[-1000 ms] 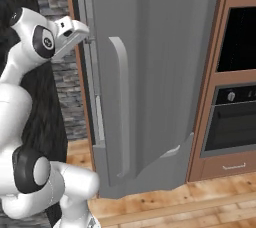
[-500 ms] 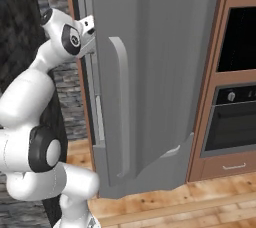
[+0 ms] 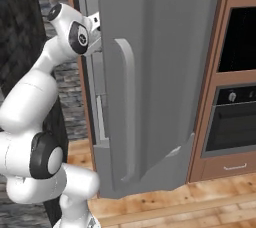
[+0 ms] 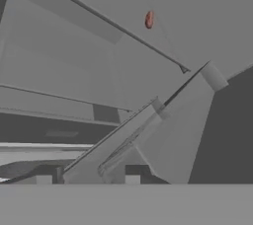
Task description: Move the hot dog bun to the plate on the dining table and place the condiment next to that plate. Then navigate to the fridge and take the sausage and place it on the plate as well.
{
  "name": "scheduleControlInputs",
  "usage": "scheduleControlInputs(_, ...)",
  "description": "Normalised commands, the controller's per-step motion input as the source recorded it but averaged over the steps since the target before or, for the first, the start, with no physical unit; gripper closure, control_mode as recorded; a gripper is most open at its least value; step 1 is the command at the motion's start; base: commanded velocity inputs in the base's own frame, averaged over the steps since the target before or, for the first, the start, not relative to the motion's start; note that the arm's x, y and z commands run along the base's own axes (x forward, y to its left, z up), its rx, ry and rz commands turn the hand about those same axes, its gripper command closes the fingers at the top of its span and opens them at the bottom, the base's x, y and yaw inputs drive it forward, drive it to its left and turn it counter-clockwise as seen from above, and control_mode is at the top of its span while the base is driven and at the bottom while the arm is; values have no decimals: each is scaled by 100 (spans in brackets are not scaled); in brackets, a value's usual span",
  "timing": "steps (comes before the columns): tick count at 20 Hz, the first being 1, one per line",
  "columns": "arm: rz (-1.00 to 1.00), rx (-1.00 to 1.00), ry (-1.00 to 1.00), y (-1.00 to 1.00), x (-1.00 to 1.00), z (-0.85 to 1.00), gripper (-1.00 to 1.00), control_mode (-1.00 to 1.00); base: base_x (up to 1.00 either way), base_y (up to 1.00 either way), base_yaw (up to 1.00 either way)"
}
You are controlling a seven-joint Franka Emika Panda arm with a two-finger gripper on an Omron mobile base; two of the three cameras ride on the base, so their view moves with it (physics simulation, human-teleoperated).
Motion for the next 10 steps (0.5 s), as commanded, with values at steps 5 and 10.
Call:
scheduleControlInputs(5, -2, 6, -1, -100, -30, 0, -100, -100, 0, 0, 0)
scheduleControlInputs(10, -4, 11, 0, -100, -29, 5, -100, -100, 0, 0, 0)
